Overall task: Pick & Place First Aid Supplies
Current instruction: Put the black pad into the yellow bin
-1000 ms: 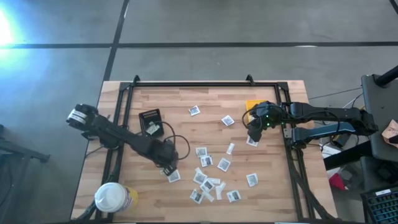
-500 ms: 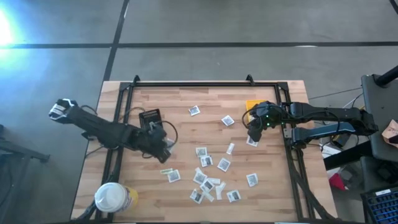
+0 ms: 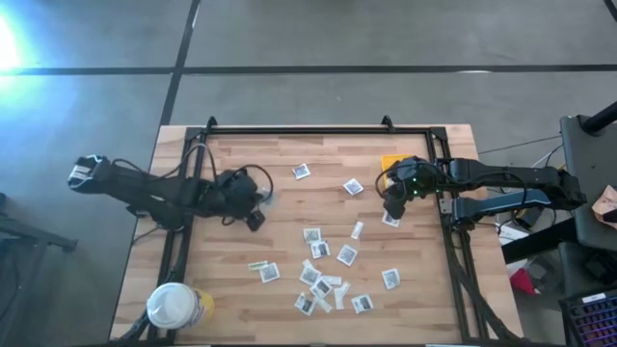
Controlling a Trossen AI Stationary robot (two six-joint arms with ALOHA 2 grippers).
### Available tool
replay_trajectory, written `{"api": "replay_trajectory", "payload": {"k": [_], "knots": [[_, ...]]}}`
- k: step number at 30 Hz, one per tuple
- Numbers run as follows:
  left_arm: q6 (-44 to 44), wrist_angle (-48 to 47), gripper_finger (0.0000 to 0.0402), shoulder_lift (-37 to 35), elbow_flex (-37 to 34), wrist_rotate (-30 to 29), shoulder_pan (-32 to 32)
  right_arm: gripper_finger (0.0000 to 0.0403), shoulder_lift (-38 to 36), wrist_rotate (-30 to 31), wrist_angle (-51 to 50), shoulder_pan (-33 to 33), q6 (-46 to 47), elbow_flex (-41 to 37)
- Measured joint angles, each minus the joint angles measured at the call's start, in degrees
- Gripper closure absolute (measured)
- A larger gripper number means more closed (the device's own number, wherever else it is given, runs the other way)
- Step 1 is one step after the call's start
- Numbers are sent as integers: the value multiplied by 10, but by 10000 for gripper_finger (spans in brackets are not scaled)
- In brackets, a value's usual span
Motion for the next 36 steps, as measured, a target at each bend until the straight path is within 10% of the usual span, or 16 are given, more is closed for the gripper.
{"api": "replay_trajectory", "payload": {"k": [17,27,36], "knots": [[170,235,401,101,0,0,33,345,20,-2,439,104,-75,-139],[222,332,401,165,0,-9,33,345,154,1,674,131,-181,-151],[255,347,402,169,-1,-66,33,350,255,59,698,131,-290,-83]]}}
